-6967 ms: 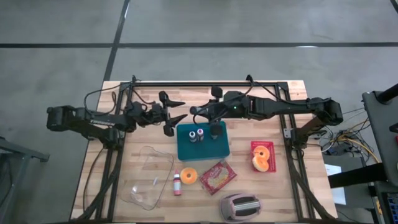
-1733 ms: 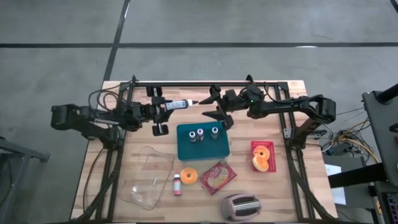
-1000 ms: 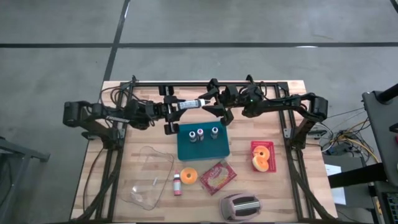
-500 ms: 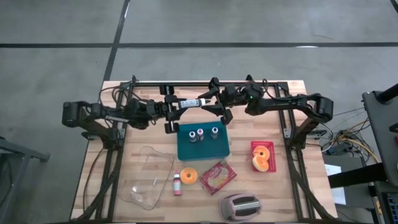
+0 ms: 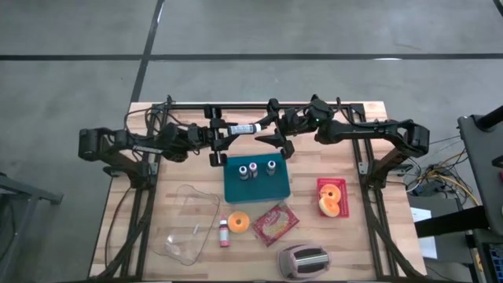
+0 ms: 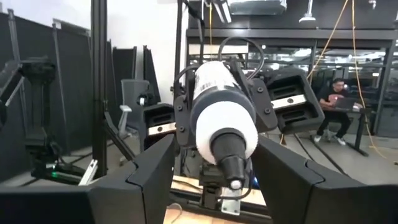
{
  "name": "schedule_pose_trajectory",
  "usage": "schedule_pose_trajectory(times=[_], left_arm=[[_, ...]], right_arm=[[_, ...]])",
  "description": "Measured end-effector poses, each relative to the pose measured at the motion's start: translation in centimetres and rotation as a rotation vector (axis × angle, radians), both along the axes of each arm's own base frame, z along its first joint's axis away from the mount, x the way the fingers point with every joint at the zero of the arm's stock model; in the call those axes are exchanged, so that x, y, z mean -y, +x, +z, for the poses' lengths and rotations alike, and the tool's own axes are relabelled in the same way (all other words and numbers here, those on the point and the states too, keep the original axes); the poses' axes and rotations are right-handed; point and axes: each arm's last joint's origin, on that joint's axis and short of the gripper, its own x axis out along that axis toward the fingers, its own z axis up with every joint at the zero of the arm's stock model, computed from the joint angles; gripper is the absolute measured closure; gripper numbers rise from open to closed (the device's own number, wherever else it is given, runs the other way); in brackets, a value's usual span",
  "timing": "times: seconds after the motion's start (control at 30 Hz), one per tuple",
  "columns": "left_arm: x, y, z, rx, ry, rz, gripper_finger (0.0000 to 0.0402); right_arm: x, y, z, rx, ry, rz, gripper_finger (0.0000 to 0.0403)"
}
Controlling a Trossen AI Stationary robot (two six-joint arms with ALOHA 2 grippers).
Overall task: Pick & Place Food Item
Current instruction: Put the black food coloring bottle into the blue bin
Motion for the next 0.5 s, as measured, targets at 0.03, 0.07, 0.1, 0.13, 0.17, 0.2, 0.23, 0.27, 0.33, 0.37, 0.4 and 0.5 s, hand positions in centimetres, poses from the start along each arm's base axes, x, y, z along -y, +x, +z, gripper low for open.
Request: schedule_pose_trajectory(times=[0.03,0.07,0.1,0.13,0.17,0.2,0.23,0.27,0.33,0.37,0.4,0.5], left_arm=[[-0.02,0.0,0.0,-0.001,0.0,0.001,0.0274],[-0.06,0.0,-0.01,-0.002,0.0,0.002,0.0274],[-0.06,0.0,-0.02,-0.002,0.0,0.0,0.0274],[-0.08,0.0,-0.02,-0.003,0.0,0.001,0.0274],[-0.08,0.0,-0.02,-0.003,0.0,0.0,0.0274],[-0.08,0.0,-0.02,-0.003,0.0,0.0,0.0274],[-0.1,-0.01,-0.02,-0.003,-0.001,0.0,0.0274],[-0.13,-0.01,-0.02,-0.003,-0.002,0.0,0.0274],[-0.15,-0.01,-0.03,-0.005,-0.003,0.001,0.0274],[-0.15,-0.01,-0.03,-0.006,-0.003,0.001,0.0274],[-0.15,-0.01,-0.03,-0.005,-0.003,0.001,0.0274],[-0.15,-0.01,-0.04,-0.006,-0.006,-0.002,0.0274]], right_arm=[[-0.02,-0.06,0.06,-0.003,-0.003,-0.001,0.0201],[-0.04,-0.12,0.09,-0.009,-0.008,-0.005,0.0204],[-0.05,-0.18,0.15,-0.011,-0.016,-0.012,0.0207],[-0.08,-0.3,0.26,-0.015,-0.023,-0.016,0.0212],[-0.11,-0.38,0.32,-0.022,-0.027,-0.019,0.0216],[-0.12,-0.44,0.38,-0.021,-0.036,-0.024,0.022],[-0.14,-0.51,0.46,-0.022,-0.039,-0.026,0.0225],[-0.15,-0.56,0.51,-0.024,-0.038,-0.028,0.0228],[-0.16,-0.59,0.55,-0.023,-0.042,-0.03,0.0236],[-0.16,-0.6,0.57,-0.022,-0.041,-0.031,0.024],[-0.16,-0.61,0.58,-0.022,-0.041,-0.032,0.0244],[-0.16,-0.6,0.6,-0.02,-0.045,-0.033,0.0257]])
